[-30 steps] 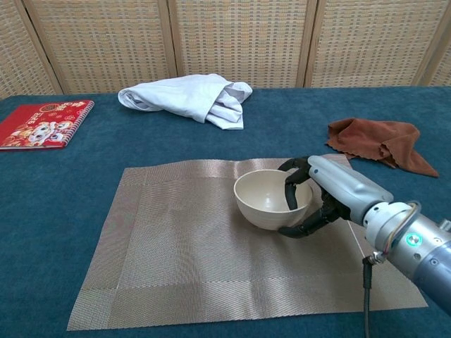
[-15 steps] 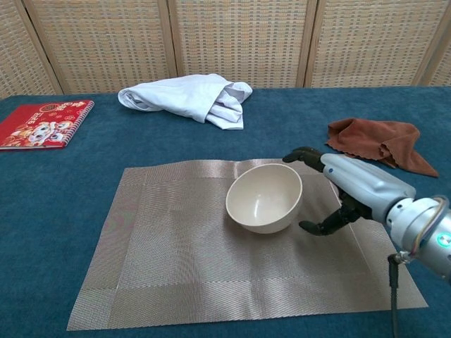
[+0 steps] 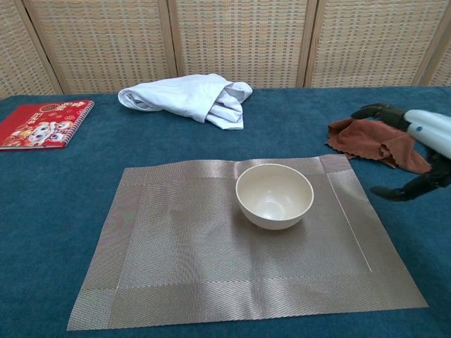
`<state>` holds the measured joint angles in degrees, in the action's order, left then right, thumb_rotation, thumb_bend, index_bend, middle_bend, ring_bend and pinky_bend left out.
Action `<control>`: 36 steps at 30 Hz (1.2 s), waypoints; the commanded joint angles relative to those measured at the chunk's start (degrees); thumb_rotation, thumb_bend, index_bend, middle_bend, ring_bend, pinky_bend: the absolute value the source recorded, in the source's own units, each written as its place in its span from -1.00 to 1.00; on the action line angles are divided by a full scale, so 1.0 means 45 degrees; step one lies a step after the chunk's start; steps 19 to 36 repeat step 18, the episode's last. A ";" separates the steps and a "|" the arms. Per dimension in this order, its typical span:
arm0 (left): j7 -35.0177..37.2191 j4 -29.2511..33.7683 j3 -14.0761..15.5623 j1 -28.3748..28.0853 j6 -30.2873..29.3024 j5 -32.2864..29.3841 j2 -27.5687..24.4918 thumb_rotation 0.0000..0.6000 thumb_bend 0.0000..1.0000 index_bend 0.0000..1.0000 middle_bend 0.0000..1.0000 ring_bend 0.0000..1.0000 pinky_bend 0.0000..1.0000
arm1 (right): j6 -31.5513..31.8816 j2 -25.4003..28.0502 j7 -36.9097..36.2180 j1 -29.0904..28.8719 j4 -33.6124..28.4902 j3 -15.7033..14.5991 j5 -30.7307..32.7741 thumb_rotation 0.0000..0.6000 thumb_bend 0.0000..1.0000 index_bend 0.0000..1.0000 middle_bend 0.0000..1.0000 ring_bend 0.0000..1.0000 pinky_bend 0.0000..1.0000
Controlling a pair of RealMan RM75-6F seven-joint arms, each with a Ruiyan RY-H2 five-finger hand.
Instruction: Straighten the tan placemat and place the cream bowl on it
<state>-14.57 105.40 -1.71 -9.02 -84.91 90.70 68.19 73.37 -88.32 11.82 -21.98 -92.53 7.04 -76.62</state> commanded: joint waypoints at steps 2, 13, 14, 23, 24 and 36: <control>-0.0054 -0.0036 -0.0019 0.0031 -0.0026 -0.0055 0.0020 1.00 -0.51 -0.97 -1.00 -1.00 -1.00 | 0.0848 0.0962 -0.0670 0.0656 0.0377 -0.0322 -0.0697 1.00 -0.24 -0.79 -1.00 -1.00 -1.00; -0.0538 -0.0592 -0.0037 0.0289 -0.0243 -0.0448 0.0378 1.00 -0.54 -0.98 -1.00 -1.00 -1.00 | 0.3130 0.2164 -0.1500 0.2328 0.2537 -0.1007 -0.1764 1.00 -0.43 -0.89 -1.00 -1.00 -1.00; -0.0567 -0.0655 -0.0044 0.0321 -0.0272 -0.0498 0.0400 1.00 -0.54 -0.99 -1.00 -1.00 -1.00 | 0.3275 0.2224 -0.1539 0.2451 0.2667 -0.1020 -0.1781 1.00 -0.43 -0.90 -1.00 -1.00 -1.00; -0.0690 -0.0889 -0.0068 0.0402 -0.0327 -0.0668 0.0483 1.00 -0.55 -1.00 -1.00 -1.00 -1.00 | 0.3585 0.2338 -0.1890 0.2814 0.2875 -0.1055 -0.1740 1.00 -0.44 -0.90 -1.00 -1.00 -1.00; -0.0690 -0.0889 -0.0068 0.0402 -0.0327 -0.0668 0.0483 1.00 -0.55 -1.00 -1.00 -1.00 -1.00 | 0.3585 0.2338 -0.1890 0.2814 0.2875 -0.1055 -0.1740 1.00 -0.44 -0.90 -1.00 -1.00 -1.00; -0.0690 -0.0889 -0.0068 0.0402 -0.0327 -0.0668 0.0483 1.00 -0.55 -1.00 -1.00 -1.00 -1.00 | 0.3585 0.2338 -0.1890 0.2814 0.2875 -0.1055 -0.1740 1.00 -0.44 -0.90 -1.00 -1.00 -1.00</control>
